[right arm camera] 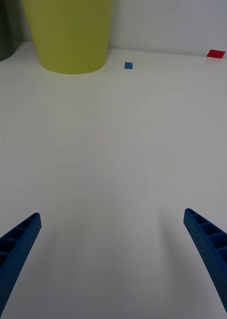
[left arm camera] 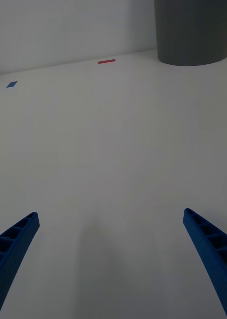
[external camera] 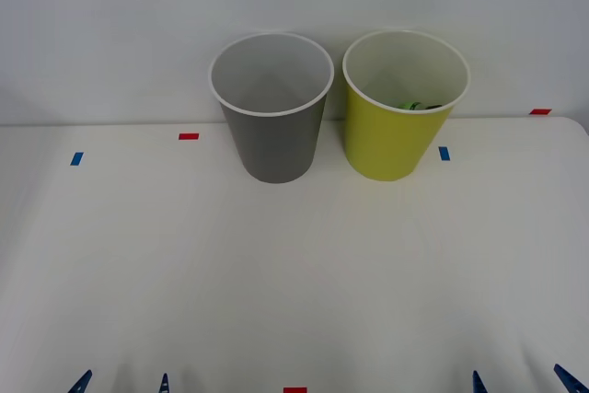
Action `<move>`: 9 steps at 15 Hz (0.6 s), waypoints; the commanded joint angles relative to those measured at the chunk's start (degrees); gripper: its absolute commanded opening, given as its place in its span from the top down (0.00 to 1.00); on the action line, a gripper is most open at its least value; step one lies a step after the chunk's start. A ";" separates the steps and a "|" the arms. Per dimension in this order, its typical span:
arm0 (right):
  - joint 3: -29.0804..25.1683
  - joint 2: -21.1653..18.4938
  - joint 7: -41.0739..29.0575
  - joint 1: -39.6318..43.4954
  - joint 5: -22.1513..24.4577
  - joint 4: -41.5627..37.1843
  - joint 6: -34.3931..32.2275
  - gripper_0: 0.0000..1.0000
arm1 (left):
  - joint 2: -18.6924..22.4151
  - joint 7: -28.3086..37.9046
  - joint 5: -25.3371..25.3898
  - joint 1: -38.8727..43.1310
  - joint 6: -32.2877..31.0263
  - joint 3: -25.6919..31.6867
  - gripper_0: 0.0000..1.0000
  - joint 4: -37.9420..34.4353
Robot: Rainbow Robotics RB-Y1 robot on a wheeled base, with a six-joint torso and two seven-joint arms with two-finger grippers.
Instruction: Put cans in the gray bin and PET bottles in the light green bin.
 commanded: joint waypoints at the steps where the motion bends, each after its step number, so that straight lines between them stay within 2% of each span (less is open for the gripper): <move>1: 0.00 0.00 0.00 0.00 0.00 0.00 0.00 0.00 | 0.00 0.00 0.00 0.00 0.00 0.00 0.00 0.00; 9: 0.00 0.00 0.00 0.00 0.00 0.00 0.00 0.00 | 0.00 0.00 0.00 0.00 0.00 0.00 0.00 0.00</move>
